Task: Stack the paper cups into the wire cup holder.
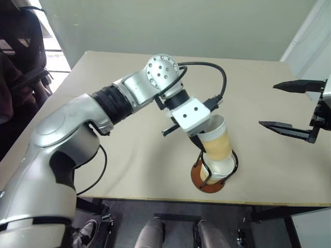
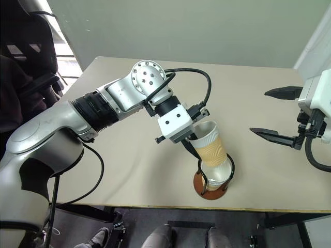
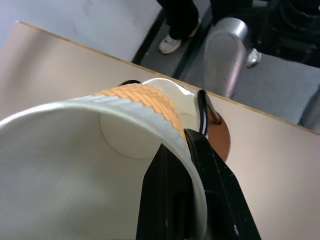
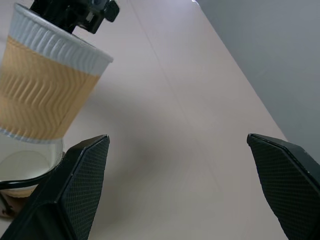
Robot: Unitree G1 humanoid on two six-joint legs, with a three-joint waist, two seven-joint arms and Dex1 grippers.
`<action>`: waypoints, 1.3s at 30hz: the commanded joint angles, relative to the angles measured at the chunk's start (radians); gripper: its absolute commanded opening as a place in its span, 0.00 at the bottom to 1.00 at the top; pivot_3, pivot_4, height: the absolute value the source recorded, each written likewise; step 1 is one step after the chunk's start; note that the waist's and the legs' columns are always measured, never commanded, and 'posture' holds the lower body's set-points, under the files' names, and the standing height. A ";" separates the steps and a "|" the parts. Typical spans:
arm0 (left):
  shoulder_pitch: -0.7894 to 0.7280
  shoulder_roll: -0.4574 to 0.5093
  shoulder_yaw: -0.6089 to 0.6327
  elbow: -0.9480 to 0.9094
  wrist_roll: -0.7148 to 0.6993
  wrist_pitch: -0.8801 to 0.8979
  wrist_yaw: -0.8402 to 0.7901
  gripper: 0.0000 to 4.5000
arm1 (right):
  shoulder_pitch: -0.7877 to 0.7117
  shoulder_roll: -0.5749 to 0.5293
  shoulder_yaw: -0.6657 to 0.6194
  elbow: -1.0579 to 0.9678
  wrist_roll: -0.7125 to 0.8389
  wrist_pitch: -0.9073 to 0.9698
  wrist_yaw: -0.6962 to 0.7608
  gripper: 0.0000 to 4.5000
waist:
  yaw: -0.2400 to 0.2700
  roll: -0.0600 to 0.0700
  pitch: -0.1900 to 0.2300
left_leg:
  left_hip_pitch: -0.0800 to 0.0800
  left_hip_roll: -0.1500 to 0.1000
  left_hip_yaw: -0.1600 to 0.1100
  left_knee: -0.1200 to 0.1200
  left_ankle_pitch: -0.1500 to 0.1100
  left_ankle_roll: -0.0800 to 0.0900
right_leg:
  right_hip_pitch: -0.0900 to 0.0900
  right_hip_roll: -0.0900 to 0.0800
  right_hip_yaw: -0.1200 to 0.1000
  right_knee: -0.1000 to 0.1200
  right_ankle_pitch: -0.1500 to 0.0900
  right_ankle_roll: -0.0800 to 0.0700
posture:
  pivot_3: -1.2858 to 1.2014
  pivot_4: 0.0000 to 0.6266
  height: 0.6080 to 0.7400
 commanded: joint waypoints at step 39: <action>0.009 -0.021 0.043 0.003 -0.022 -0.018 -0.033 1.00 | 0.608 0.051 -0.722 -0.192 -0.001 0.168 0.529 1.00 | 0.022 -0.001 0.001 | 0.000 0.000 0.001 -0.001 -0.003 -0.003 | 0.000 0.001 -0.001 0.002 -0.010 -0.009 | 0.52 0.24 1.00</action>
